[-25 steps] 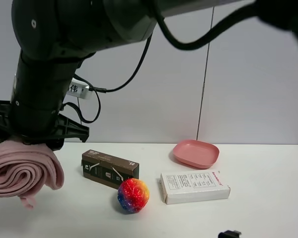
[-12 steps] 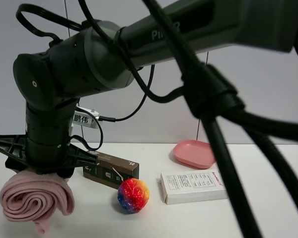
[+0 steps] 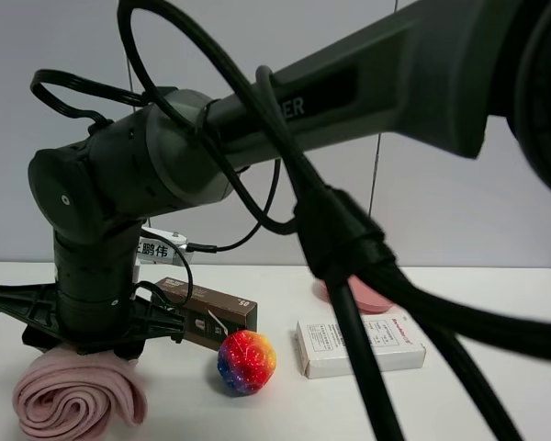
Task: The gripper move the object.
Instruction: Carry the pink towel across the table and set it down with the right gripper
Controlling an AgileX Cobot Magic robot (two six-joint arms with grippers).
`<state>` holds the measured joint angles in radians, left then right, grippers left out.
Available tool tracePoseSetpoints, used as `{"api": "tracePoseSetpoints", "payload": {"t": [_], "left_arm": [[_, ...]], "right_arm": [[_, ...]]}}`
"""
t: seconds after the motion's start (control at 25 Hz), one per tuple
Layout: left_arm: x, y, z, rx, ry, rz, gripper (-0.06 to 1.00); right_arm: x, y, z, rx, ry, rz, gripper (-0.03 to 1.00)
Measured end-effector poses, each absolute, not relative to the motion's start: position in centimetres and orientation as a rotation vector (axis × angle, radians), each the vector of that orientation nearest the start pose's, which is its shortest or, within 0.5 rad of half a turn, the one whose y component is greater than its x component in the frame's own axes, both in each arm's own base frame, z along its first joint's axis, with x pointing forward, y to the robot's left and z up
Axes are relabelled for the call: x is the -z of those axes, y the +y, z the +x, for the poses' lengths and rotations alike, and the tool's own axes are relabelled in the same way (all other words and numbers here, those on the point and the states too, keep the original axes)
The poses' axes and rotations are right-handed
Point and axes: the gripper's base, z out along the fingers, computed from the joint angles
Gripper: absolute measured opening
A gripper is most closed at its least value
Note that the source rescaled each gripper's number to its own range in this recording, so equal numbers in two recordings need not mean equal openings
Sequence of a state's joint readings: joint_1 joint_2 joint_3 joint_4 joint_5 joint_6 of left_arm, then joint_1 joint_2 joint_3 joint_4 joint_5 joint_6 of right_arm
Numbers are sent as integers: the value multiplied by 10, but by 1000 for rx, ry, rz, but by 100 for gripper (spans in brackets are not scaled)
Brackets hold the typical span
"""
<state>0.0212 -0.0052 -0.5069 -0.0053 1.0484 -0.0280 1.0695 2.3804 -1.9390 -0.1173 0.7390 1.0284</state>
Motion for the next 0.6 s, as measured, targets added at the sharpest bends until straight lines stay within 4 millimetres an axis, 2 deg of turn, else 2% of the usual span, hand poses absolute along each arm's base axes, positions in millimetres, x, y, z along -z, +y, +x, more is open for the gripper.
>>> {"api": "tracePoseSetpoints", "payload": {"t": [0.4,0.6], "left_arm": [[-280,-1,-6,10,2019,-48,100],[-280,-1,-6,11,2019,-49,100]], "right_arm": [[-143,441,265,-459,2746,-19,0],[-143,438,270,-415,2702,-30,0]]}}
